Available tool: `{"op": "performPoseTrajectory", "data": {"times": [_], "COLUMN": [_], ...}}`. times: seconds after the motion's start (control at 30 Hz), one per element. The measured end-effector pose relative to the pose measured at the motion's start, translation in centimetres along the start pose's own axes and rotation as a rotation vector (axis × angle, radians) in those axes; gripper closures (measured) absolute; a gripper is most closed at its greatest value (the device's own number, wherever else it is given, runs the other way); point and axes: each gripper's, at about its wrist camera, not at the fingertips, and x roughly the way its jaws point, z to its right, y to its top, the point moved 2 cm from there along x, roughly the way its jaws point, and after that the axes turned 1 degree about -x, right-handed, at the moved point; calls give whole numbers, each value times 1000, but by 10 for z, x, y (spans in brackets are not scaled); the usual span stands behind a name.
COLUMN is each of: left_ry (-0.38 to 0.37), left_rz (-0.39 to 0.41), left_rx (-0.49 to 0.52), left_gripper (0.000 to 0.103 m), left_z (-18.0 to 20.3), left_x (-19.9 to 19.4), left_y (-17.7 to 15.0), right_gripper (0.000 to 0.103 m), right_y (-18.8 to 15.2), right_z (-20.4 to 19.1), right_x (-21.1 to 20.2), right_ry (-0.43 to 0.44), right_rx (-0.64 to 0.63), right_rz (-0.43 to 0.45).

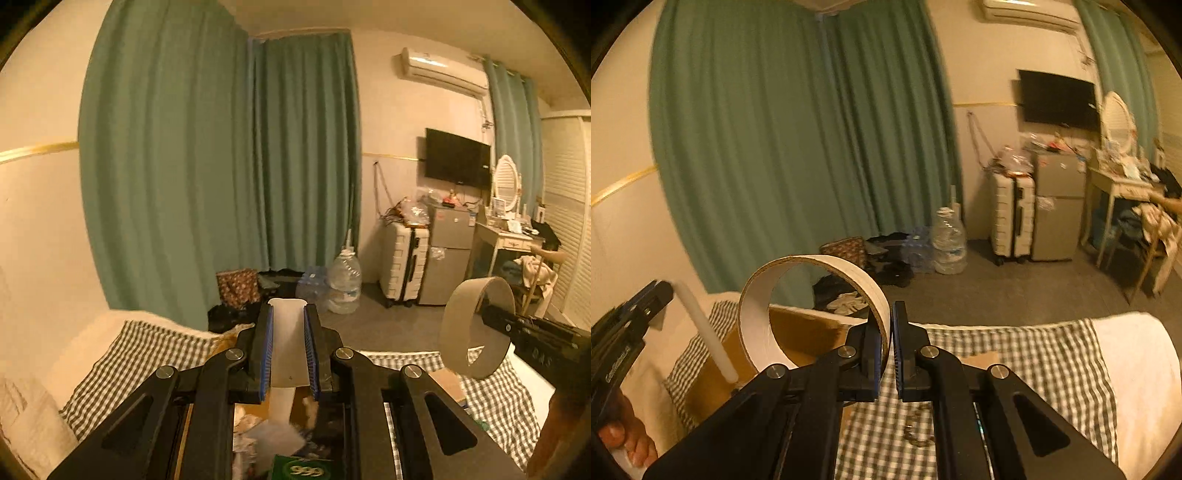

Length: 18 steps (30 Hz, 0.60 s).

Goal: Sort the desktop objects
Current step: 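Carry the tape roll and white tube over the cardboard box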

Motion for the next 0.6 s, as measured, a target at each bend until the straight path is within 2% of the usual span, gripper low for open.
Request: {"op": "performPoseTrajectory", "data": {"times": [0.13, 0.27, 0.5, 0.6], "left_ry": [74, 89, 117, 104], "left_rz": [-46, -107, -197, -222], "left_rx": [-2, 0, 7, 30], "left_gripper": [87, 87, 87, 87], "left_z": [-22, -36, -50, -52], "left_x": [10, 31, 57, 67], "left_y": [-10, -29, -51, -62], "right_gripper": [98, 98, 98, 97], "right_y": [-12, -26, -47, -54], "right_z": [-35, -64, -91, -105], "right_x": [14, 38, 71, 89], "right_ry": [54, 118, 138, 153], "right_rx": [-64, -77, -116, -146], "right_rz": [-19, -51, -104, -138]}}
